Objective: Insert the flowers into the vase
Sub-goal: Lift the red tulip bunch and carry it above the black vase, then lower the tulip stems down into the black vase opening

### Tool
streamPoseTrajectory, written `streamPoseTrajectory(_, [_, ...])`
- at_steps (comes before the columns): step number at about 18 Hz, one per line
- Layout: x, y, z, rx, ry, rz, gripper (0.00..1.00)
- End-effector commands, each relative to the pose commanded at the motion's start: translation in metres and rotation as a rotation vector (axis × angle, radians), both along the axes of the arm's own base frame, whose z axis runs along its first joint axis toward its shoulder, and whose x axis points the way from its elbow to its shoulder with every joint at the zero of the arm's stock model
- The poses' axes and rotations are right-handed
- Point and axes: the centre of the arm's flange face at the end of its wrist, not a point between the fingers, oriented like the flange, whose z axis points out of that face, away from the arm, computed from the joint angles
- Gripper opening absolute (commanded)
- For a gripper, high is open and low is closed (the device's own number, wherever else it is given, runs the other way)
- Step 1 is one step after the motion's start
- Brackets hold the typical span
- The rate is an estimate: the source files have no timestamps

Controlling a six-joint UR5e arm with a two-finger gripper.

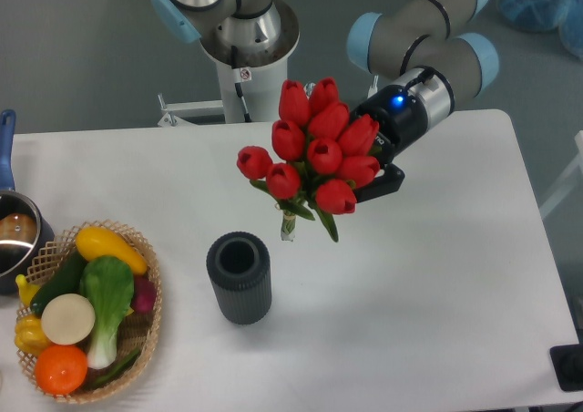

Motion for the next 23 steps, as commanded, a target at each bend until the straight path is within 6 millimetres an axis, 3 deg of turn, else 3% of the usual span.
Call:
streamPoseTrajectory(3, [0.006, -0.002, 0.002, 0.014, -0.006, -0.006, 0.47])
streamPoseTrajectory(6, [0.014, -0.004, -0.011, 0.062, 0.023, -0.001, 0.47])
streamPoseTrajectory(16, [0.016, -0.007, -0.021, 0.102, 0.009, 0.0, 0.47])
streamPoseTrajectory(23, [0.03, 0.013, -0.025, 0.115, 0.033, -0.037, 0.47])
